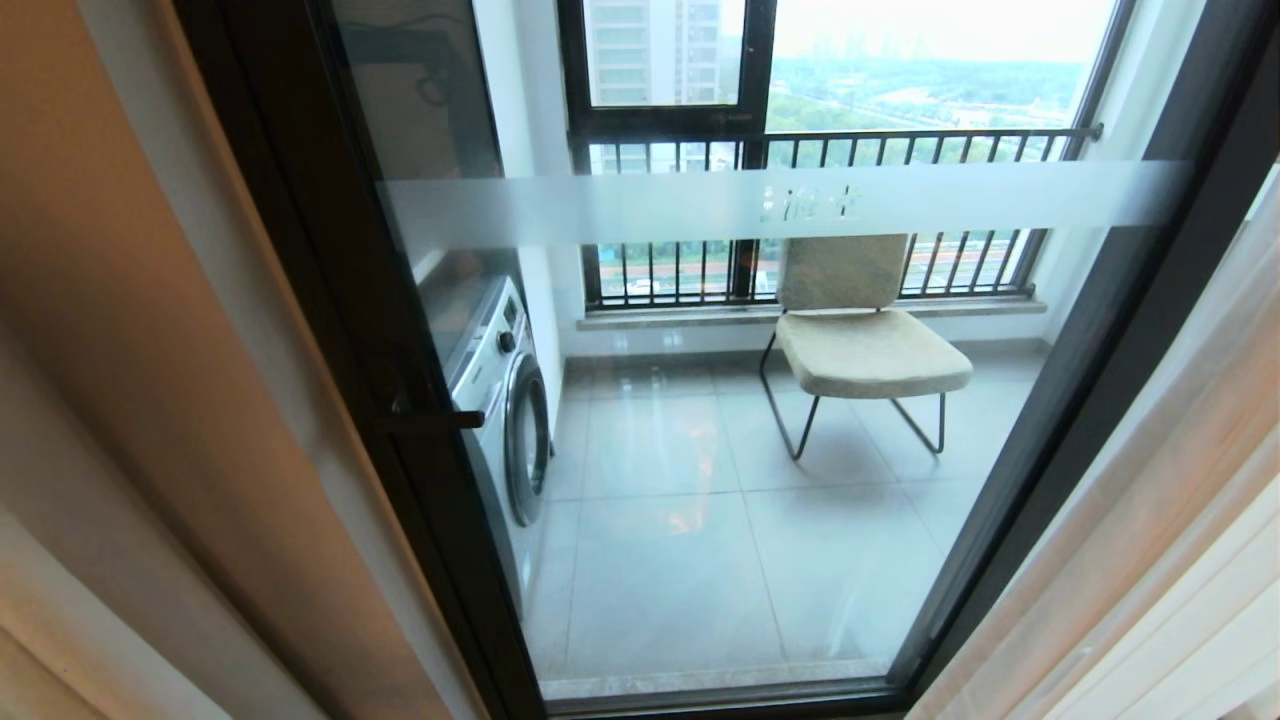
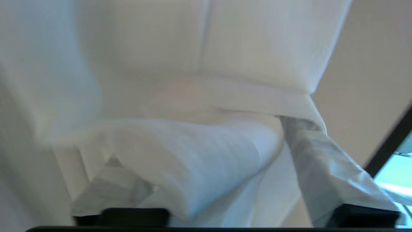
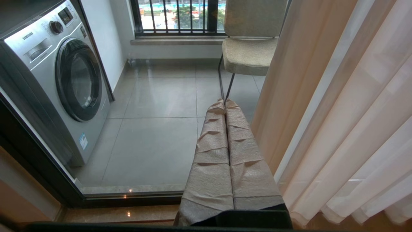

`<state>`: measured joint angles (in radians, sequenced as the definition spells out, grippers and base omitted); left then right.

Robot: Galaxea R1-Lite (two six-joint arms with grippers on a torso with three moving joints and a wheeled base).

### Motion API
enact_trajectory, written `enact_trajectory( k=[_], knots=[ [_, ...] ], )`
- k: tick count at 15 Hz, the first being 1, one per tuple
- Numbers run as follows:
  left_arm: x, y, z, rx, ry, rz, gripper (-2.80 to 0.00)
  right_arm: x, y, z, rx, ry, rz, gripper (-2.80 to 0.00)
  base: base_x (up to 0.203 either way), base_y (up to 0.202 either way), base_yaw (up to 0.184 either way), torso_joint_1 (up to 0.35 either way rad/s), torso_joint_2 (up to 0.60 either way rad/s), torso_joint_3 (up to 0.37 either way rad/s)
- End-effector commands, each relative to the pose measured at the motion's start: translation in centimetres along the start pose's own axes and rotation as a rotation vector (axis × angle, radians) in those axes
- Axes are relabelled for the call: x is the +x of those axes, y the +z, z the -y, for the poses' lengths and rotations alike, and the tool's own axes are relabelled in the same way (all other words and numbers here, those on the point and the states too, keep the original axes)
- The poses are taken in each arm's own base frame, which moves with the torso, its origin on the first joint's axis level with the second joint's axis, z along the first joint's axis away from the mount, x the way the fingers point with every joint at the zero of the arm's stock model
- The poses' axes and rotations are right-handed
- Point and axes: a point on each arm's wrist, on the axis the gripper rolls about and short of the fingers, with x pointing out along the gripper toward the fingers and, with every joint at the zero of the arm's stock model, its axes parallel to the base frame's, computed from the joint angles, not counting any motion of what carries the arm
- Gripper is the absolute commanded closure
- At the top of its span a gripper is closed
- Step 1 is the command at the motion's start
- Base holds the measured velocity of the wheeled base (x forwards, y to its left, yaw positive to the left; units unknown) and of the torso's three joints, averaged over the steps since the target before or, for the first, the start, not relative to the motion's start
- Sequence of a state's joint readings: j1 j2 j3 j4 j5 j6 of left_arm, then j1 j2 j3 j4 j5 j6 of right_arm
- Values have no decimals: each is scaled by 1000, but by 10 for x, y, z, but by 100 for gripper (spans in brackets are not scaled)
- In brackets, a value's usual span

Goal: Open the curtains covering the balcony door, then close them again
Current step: Pull the inner curtains open on both sides

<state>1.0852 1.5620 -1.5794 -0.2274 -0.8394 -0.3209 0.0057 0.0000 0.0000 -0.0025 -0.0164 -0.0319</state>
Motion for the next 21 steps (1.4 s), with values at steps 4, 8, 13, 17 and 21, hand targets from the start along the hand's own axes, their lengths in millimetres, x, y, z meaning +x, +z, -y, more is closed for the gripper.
enact_trajectory(
  k=[4, 8, 13, 17, 21],
  knots=[
    [-52, -1, 50, 18, 29, 20, -280, 0, 0, 0, 0, 0, 0, 0, 0, 0, 0, 0, 0, 0],
    [-91, -22, 84, 10, 77, 17, -280, 0, 0, 0, 0, 0, 1, 0, 0, 0, 0, 0, 0, 0],
    [-110, -38, 101, 3, 100, 18, 0, 0, 0, 0, 0, 0, 1, 0, 0, 0, 0, 0, 0, 0],
    [-110, -43, 100, -12, 102, 6, 0, 0, 0, 0, 0, 0, -1, 0, 0, 0, 0, 0, 0, 0],
    [-115, -60, 101, -42, 111, -19, 0, 0, 0, 0, 0, 0, 0, 0, 0, 0, 0, 0, 0, 0]
  ],
)
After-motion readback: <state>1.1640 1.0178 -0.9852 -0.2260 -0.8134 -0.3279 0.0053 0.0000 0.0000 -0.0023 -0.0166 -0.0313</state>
